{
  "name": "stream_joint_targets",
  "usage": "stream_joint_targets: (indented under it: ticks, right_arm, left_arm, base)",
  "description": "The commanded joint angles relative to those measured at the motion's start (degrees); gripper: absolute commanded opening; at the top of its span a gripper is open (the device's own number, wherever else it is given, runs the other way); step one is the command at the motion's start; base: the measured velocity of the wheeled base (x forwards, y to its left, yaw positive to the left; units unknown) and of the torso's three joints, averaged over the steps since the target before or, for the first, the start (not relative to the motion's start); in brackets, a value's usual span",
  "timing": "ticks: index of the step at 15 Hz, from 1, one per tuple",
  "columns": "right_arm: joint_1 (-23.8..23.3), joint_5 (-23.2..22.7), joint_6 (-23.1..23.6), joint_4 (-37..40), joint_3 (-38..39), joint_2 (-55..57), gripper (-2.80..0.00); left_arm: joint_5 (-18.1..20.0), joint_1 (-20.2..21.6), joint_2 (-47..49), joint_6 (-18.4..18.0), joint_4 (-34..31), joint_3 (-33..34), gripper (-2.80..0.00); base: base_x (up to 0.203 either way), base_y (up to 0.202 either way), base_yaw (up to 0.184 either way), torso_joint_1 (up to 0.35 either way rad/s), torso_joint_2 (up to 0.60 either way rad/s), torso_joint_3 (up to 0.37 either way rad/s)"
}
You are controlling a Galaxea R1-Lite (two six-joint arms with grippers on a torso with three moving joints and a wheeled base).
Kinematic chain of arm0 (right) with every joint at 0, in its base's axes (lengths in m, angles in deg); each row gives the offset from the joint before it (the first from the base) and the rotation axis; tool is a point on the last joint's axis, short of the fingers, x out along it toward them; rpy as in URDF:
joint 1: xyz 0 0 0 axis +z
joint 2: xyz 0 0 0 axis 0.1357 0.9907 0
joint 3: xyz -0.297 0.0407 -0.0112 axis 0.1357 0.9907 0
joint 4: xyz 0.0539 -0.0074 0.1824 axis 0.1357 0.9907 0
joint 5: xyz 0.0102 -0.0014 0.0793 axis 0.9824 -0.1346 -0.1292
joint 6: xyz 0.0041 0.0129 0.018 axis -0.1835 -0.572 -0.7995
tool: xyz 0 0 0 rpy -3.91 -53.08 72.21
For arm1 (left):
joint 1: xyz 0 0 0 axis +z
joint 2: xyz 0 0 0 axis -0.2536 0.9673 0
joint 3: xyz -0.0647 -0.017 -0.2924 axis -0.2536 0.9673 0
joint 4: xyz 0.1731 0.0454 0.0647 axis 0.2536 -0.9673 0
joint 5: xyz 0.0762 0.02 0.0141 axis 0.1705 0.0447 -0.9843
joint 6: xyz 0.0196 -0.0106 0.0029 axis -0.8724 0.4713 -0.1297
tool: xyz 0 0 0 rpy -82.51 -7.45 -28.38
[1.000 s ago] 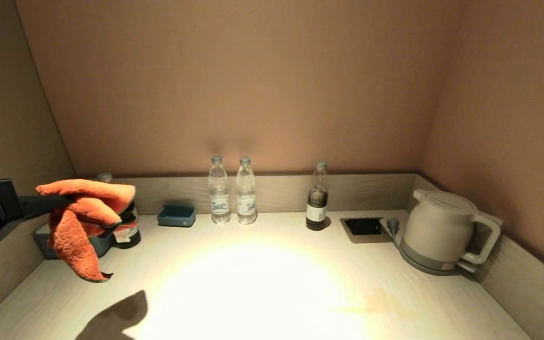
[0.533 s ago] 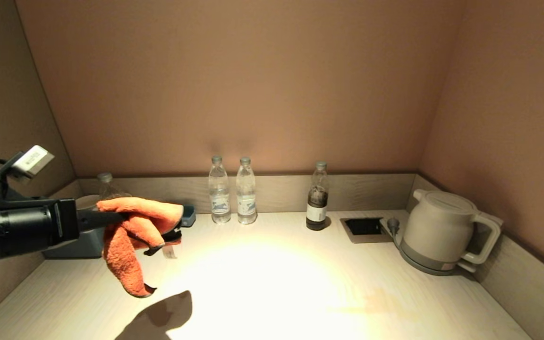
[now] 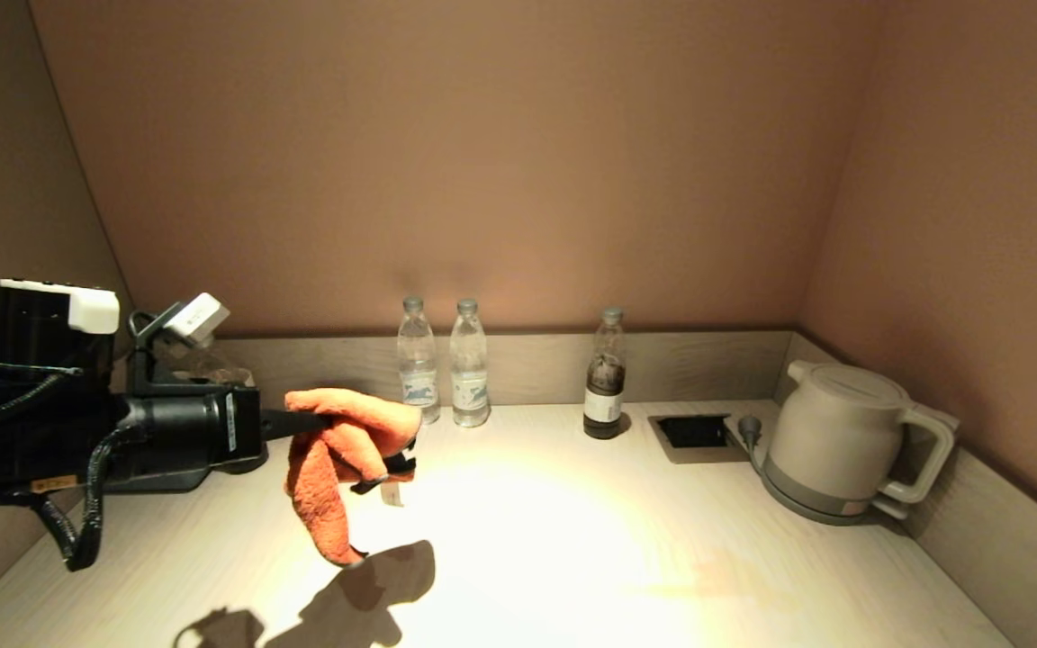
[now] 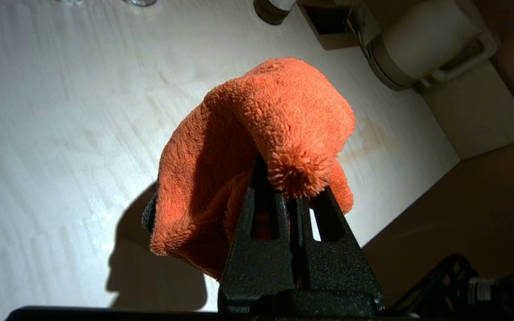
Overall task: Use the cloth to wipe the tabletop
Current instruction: Sweep the stains on the table
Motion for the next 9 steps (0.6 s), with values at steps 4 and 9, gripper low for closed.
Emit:
stream_joint_targets:
  ticks: [4, 9]
  right_arm:
    - [-0.01, 0.00, -0.03, -0.04, 0.00, 0.07, -2.80]
    - [-0.01, 0.00, 0.06, -0.04, 0.00, 0.07, -2.80]
  left_arm:
    - [-15.85, -5.96, 16.68, 4.10, 18.92, -1.82, -2.80]
    - [-31.61, -13.64, 25.22, 4.65, 25.99, -3.57, -2.80]
  base:
    - [0.000, 0.000, 0.000, 0.000, 0.00, 0.000]
    - [0.000, 0.000, 0.000, 0.000, 0.00, 0.000]
